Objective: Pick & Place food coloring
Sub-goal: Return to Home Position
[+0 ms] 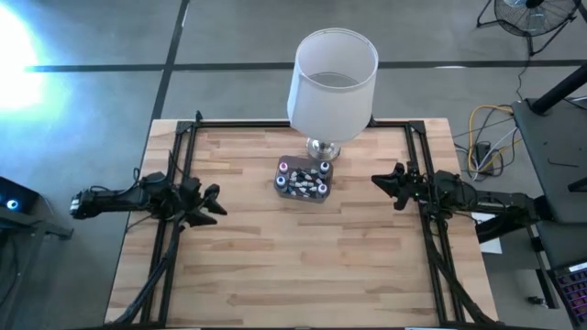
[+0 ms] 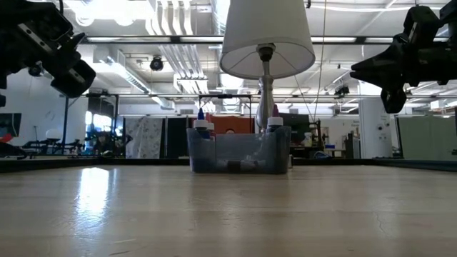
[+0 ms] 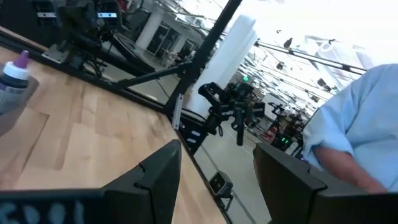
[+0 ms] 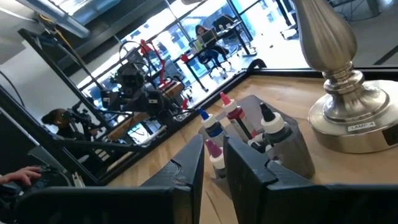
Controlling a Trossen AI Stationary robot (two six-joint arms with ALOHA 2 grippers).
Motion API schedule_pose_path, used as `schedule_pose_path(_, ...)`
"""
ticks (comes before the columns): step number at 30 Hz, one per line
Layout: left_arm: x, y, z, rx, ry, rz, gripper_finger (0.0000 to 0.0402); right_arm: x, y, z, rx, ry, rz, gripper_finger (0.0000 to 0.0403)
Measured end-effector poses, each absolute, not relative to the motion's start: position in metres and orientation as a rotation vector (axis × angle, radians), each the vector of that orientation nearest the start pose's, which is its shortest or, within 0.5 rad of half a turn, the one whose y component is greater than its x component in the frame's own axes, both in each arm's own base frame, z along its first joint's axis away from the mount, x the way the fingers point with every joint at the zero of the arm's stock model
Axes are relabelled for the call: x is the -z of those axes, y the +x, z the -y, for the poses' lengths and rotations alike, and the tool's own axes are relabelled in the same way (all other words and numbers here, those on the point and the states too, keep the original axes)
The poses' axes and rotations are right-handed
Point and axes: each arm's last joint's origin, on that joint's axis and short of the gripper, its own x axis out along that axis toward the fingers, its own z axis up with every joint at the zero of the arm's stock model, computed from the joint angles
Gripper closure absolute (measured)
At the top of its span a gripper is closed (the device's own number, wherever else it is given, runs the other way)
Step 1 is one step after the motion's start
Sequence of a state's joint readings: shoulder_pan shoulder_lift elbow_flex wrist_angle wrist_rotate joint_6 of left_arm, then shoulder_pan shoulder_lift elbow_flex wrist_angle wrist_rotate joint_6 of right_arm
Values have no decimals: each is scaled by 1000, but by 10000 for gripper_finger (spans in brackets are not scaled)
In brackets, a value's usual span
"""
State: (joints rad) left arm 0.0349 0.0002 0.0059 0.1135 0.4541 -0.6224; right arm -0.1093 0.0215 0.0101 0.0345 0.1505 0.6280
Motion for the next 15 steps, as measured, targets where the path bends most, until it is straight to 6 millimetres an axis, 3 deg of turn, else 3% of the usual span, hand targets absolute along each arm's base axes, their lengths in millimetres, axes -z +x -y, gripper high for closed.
schedule_pose_path(3,-177,95,9,396,-516,17,223,-169,97,15,244,625,104,346)
schedule_pose_path(10,-170,97,4,196,-56,48,223,-169,97,15,244,625,104,346)
schedule_pose_path(15,-169,97,2,146,-7,43,223,-169,97,15,244,625,104,346)
